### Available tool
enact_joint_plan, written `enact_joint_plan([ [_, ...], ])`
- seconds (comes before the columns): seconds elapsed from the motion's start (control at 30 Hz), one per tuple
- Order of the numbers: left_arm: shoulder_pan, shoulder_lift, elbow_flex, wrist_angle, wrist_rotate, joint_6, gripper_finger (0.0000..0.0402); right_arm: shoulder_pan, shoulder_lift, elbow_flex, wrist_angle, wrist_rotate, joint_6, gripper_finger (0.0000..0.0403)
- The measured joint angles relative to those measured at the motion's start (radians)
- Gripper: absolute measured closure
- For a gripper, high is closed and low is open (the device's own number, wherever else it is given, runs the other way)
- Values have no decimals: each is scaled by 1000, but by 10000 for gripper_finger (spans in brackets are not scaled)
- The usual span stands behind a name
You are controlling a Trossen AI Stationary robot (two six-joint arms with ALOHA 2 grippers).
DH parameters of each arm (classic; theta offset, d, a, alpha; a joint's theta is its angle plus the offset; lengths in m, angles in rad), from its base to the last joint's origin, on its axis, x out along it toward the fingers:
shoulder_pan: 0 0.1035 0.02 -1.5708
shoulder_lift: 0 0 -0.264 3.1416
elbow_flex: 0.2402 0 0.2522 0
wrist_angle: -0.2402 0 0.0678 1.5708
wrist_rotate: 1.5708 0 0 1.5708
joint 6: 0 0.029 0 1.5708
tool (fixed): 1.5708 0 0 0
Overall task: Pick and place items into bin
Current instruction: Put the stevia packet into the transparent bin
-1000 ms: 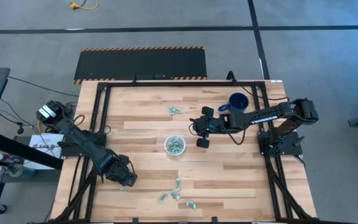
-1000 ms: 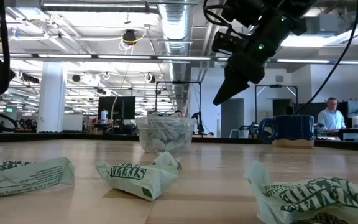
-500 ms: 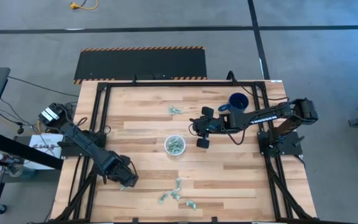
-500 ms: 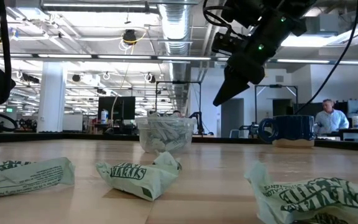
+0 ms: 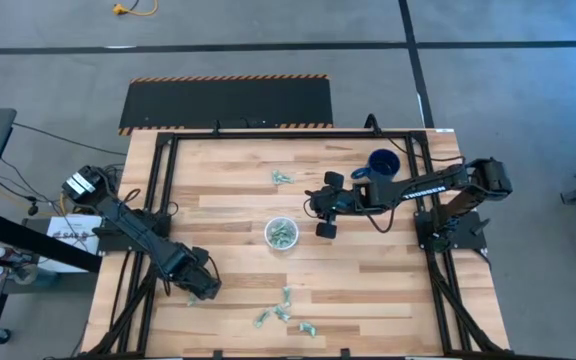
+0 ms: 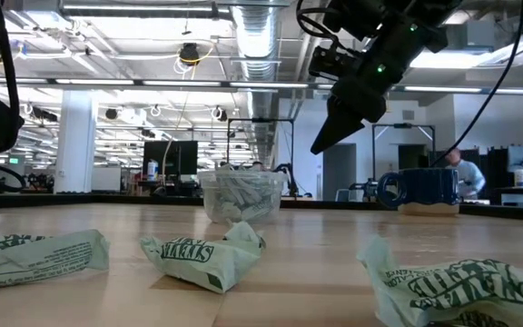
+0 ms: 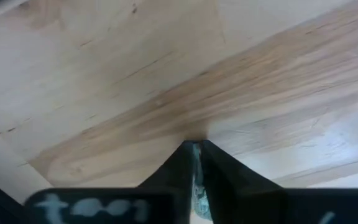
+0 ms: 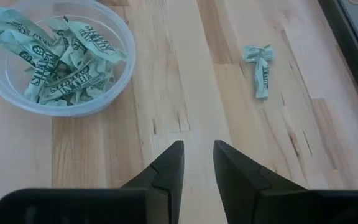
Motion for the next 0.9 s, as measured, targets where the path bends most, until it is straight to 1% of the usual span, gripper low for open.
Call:
enact_joint_plan([
  [0.07, 0, 0, 0, 1, -1, 14, 396, 0, 0, 0, 0, 0, 0, 321],
  [0.23, 0, 0, 14, 14, -18, 81, 399, 0, 0, 0, -1, 0, -8, 321],
  [0.4, 16, -5, 89, 7, -118, 186, 400, 0, 0, 0, -15, 0, -8, 321],
  [0.47, 41, -5, 128, -12, -197, 253, 401, 0, 0, 0, -20, 0, -7, 321],
  [0.53, 76, -5, 168, -52, -310, 348, 401, 2, 0, 0, -19, 0, 1, 321],
  [0.63, 151, -5, 220, -51, -491, 554, 401, 8, 0, 0, -20, -2, 16, 321],
  [0.73, 236, -5, 274, -41, -665, 795, 401, 14, 0, 0, -22, -2, 30, 321],
  [0.83, 319, -5, 300, 59, -812, 1033, 401, 22, 0, 0, -35, -2, 49, 321],
  [0.9, 372, -5, 304, 178, -837, 1189, 401, 28, 0, 0, -36, -2, 56, 321],
])
